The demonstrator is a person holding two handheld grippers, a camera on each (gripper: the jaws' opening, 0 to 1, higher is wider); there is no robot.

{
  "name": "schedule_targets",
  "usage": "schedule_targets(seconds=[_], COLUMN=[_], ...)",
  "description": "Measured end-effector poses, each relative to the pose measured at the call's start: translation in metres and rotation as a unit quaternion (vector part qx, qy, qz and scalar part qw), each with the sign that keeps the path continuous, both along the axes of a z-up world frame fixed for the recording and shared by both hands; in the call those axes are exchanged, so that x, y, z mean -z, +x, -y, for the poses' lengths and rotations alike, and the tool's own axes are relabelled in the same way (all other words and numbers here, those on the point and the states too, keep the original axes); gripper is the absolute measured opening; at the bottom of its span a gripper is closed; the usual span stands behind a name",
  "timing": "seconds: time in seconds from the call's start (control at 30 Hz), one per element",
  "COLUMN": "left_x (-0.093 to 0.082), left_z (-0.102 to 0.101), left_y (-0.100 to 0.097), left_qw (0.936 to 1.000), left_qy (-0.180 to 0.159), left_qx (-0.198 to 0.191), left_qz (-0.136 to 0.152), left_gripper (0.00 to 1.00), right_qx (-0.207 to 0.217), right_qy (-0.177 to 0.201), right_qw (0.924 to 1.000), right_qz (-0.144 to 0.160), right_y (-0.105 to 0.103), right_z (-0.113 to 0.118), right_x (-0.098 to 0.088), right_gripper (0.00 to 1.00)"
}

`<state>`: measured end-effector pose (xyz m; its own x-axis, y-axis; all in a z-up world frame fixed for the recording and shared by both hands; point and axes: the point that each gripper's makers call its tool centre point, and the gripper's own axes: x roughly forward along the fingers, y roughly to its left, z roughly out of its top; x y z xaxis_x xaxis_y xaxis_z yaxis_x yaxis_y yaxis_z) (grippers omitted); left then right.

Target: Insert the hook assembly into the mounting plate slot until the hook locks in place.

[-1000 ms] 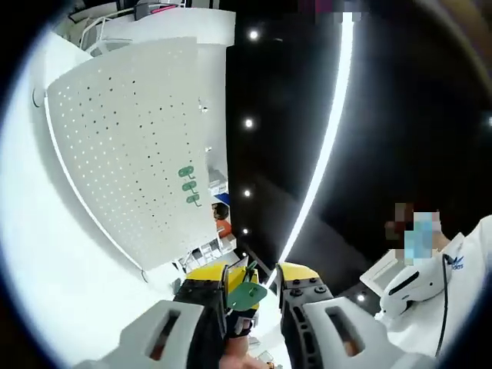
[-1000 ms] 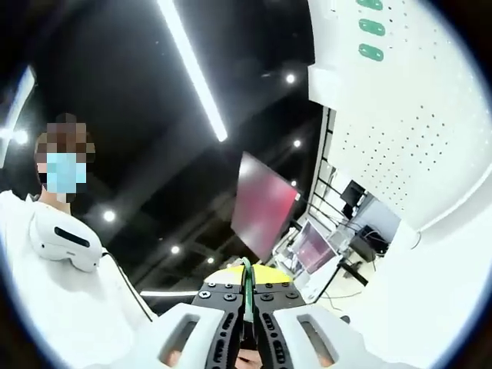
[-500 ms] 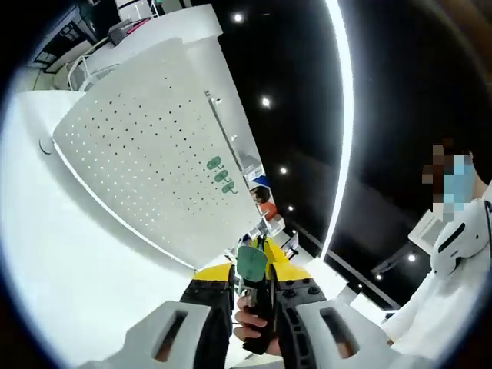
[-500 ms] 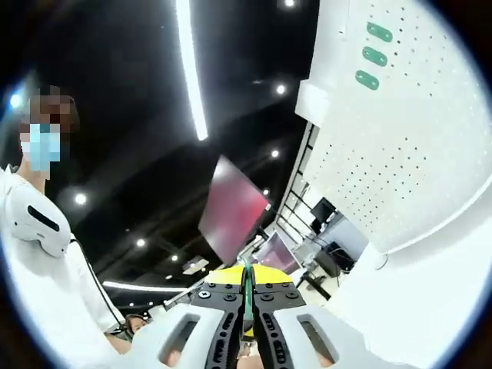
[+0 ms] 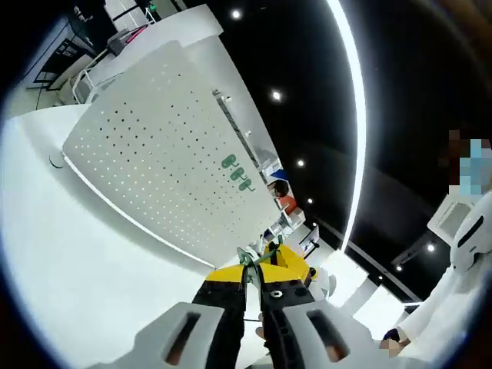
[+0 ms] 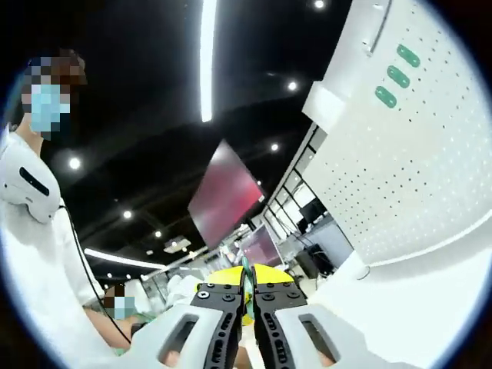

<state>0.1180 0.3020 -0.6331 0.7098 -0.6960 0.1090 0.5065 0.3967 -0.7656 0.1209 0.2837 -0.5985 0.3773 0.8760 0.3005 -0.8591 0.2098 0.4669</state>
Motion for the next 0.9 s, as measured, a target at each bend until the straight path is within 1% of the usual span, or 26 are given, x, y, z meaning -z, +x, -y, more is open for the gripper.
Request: schedule_targets(seconds=[0.03,0.1,0.13,0.23,0.27,0.3,0.33,0.37,0.4,0.47,0.53,0.57,0.63,0.7,0.77,0.83,0.87,0.9], left_x=[0.0,-0.001,-0.001,0.001,0.0,-0.002,-0.005,-0.005,-0.006,-0.011,-0.012,-0.013,-0.016,-0.015,-0.016,-0.017,-0.016,-0.017], left_z=[-0.001,-0.004,-0.004,-0.008,-0.01,-0.011,-0.013,-0.014,-0.015,-0.015,-0.016,-0.016,-0.017,-0.019,-0.02,-0.022,-0.02,-0.021], left_y=[0.001,0.003,0.003,0.006,0.008,0.008,0.01,0.011,0.011,0.012,0.012,0.013,0.014,0.014,0.014,0.015,0.014,0.015], left_qw=[1.0,0.9998,0.9997,0.9996,0.9995,0.9995,0.999,0.9986,0.9973,0.9946,0.9916,0.9888,0.9844,0.9773,0.971,0.963,0.9585,0.9526], left_qy=[0.001,-0.017,-0.017,-0.003,0.003,0.008,0.022,0.029,0.054,0.079,0.103,0.121,0.142,0.178,0.202,0.23,0.247,0.264], left_qx=[-0.004,-0.008,-0.01,-0.022,-0.029,-0.031,-0.04,-0.044,-0.048,-0.058,-0.067,-0.073,-0.083,-0.089,-0.094,-0.096,-0.092,-0.097], left_qz=[0.002,-0.008,-0.012,-0.018,-0.013,-0.009,0.003,0.007,0.015,0.034,0.04,0.049,0.062,0.073,0.088,0.102,0.109,0.117], left_gripper=[0.04,0.04,0.03,0.02,0.02,0.01,0.01,0.01,0.01,0.01,0.01,0.01,0.01,0.01,0.01,0.01,0.01,0.01], right_qx=[-0.005,-0.004,-0.003,0.003,0.01,0.009,0.018,0.028,0.037,0.048,0.058,0.07,0.073,0.074,0.076,0.07,0.076,0.077], right_qy=[0.0,0.0,-0.008,-0.041,-0.053,-0.054,-0.066,-0.076,-0.085,-0.09,-0.11,-0.125,-0.137,-0.15,-0.166,-0.182,-0.199,-0.211], right_qw=[1.0,1.0,0.9999,0.9989,0.9982,0.9981,0.9971,0.996,0.9947,0.994,0.9914,0.9886,0.9863,0.9847,0.982,0.9799,0.9761,0.9728], right_qz=[0.003,0.002,0.009,0.022,0.026,0.029,0.034,0.038,0.042,0.039,0.04,0.047,0.055,0.048,0.047,0.041,0.041,0.054], right_y=[-0.002,-0.003,-0.004,-0.005,-0.005,-0.008,-0.007,-0.006,-0.004,-0.003,-0.001,0.002,0.002,0.003,0.005,0.004,0.005,0.005], right_z=[-0.002,-0.003,-0.004,-0.008,-0.009,-0.011,-0.012,-0.012,-0.012,-0.013,-0.014,-0.013,-0.016,-0.017,-0.017,-0.019,-0.018,-0.019], right_x=[-0.002,-0.004,-0.004,0.0,-0.001,-0.004,-0.004,-0.004,-0.003,-0.005,-0.004,-0.003,-0.003,0.002,0.006,0.01,0.014,0.015], right_gripper=[0.02,0.02,0.02,0.03,0.03,0.04,0.04,0.04,0.04,0.04,0.04,0.04,0.04,0.04,0.03,0.03,0.02,0.02])
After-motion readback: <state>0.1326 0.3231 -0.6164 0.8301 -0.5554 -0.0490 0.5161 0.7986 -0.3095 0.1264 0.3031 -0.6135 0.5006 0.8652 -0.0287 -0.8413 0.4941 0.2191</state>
